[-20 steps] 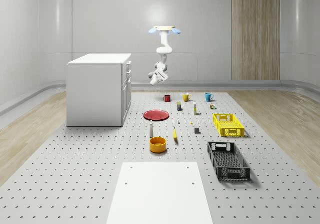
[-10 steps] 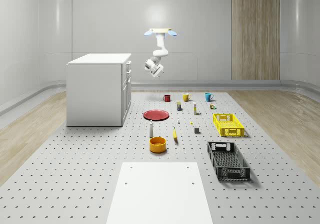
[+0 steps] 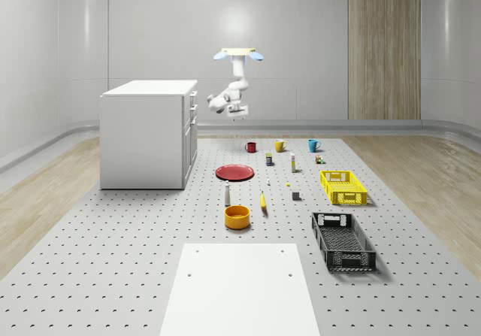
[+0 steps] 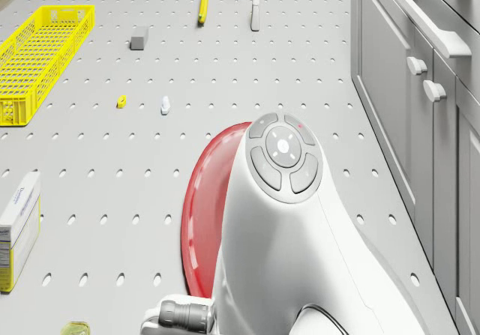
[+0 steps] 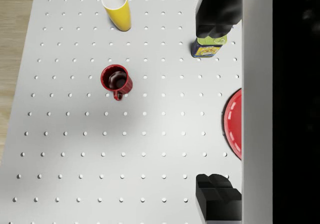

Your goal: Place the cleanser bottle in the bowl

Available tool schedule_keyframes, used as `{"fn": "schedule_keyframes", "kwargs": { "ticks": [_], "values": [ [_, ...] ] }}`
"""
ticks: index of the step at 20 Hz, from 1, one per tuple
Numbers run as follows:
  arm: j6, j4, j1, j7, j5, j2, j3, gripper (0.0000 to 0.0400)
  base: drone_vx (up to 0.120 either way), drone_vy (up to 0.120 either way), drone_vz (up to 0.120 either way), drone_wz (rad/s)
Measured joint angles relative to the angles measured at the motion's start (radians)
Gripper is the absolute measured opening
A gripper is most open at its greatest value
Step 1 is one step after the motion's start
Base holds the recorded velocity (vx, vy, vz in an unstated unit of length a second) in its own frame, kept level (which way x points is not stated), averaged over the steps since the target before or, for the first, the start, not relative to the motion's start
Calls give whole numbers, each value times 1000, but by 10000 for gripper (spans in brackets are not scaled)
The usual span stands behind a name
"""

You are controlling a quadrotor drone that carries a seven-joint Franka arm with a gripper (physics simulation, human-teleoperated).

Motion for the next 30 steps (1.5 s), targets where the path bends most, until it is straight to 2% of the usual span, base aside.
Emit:
{"fn": "schedule_keyframes", "kwargs": {
  "ticks": [4, 9, 12, 24, 27, 30],
  "values": [
    [-12, -5, -56, 38, -17, -31, 28, 400, 120, 0, 0, 0],
    [-7, -6, -93, 65, -16, -63, 49, 400, 120, -16, 0, 0],
    [3, -6, -107, 76, -11, -81, 58, 400, 120, -93, 0, 0],
    [53, -1, -139, 104, 20, -145, 83, 400, 120, 0, 0, 0],
    [67, 0, -145, 109, 28, -161, 88, 400, 120, 0, -107, 0],
    [80, 1, -150, 114, 36, -175, 93, 400, 120, 0, 0, 0]
  ]
}}
